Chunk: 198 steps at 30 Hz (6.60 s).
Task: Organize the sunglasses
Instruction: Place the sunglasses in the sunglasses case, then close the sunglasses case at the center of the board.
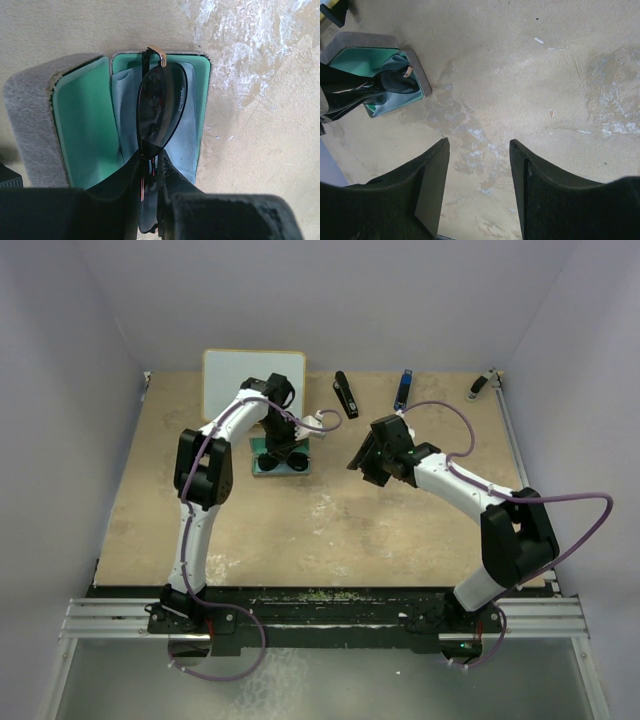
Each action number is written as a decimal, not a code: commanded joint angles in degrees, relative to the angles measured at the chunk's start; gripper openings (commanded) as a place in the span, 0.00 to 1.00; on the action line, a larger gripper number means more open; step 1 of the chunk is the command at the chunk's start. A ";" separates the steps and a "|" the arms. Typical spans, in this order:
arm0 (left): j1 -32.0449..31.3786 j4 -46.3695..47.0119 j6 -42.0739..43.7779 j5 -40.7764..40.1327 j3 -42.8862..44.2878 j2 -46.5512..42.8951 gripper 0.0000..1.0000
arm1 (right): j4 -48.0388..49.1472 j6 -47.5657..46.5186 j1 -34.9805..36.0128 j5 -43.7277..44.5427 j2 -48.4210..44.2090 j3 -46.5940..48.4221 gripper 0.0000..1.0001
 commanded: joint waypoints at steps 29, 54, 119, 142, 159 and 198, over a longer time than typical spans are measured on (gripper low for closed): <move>1.01 2.18 -8.42 -4.41 -0.20 -1.43 0.04 | 2.32 0.01 -0.27 -1.00 -0.55 1.00 0.54; 0.99 7.82 -14.50 -3.99 -7.03 -5.48 0.04 | 2.92 0.27 -0.26 -1.82 -0.79 0.32 0.53; -2.97 21.32 -21.75 -14.12 -17.98 -13.04 0.40 | 8.48 -0.59 -0.26 -5.49 1.19 -1.54 0.57; -3.02 25.99 -30.88 -17.16 -24.54 -26.40 0.53 | 19.40 -7.85 0.54 -10.07 10.98 0.24 0.47; 1.34 30.07 -39.87 -27.86 -22.43 -31.58 0.73 | 7.30 -22.06 3.34 -8.88 27.25 22.43 0.39; 2.42 28.94 -43.24 -23.79 -15.50 -21.36 0.73 | 1.74 -30.90 4.65 -11.25 37.84 35.91 0.21</move>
